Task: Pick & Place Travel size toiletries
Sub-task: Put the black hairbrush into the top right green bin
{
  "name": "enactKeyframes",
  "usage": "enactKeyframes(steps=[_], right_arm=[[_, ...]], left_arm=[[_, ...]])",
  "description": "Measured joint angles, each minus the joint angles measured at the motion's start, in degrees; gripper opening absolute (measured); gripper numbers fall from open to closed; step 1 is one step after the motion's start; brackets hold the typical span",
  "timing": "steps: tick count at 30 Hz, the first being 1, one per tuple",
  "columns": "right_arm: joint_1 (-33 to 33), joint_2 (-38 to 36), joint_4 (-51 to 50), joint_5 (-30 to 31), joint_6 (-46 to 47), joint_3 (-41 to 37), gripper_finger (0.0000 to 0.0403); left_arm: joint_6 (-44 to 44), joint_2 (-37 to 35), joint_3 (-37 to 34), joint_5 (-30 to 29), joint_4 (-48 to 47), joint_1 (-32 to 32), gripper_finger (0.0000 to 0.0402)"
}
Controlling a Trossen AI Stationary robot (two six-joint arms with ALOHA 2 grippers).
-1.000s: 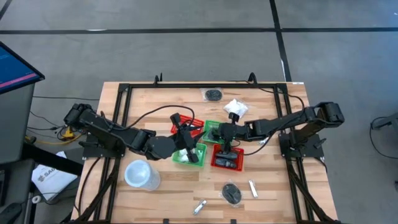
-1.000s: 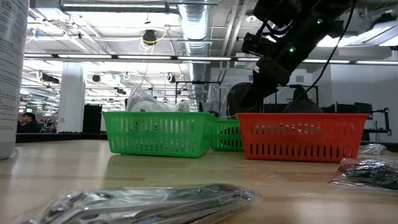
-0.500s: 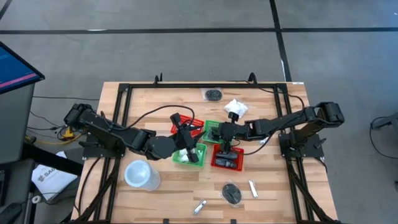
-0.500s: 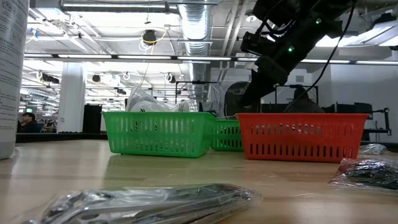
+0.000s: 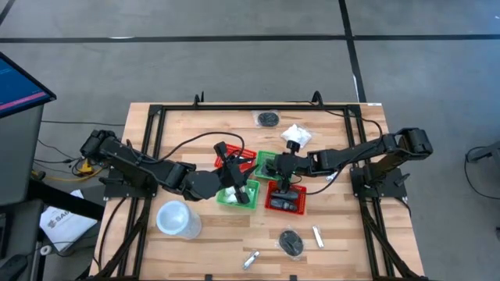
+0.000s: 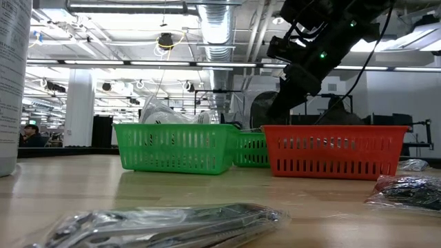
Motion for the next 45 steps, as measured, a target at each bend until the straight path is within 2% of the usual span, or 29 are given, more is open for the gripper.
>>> enactKeyframes(steps=[9,13,17,30,38,45], right_arm=[[0.0,0.0,0.8,0.2,-1.0,0.0,0.0201],[0.0,0.0,0.3,0.2,-2.0,0.0,0.0234],[0.0,-0.3,0.3,0.4,-2.6,0.0,0.0239],[-1.5,-0.3,-1.8,0.2,-1.1,0.0,0.0214],[-1.6,-0.3,-1.4,0.2,-2.0,0.0,0.0259],[-1.4,-0.2,-3.6,0.2,-2.4,3.1,0.0266]], left_arm=[[0.0,0.0,0.0,0.0,0.0,0.0,0.0085],[0.0,0.0,0.0,0.0,0.0,0.0,0.0085],[0.0,0.0,0.0,0.0,0.0,0.0,0.0085],[0.0,0.0,0.0,0.0,0.0,0.0,0.0085],[0.0,0.0,0.0,0.0,0.0,0.0,0.0085],[0.0,0.0,0.0,0.0,0.0,0.0,0.0085]])
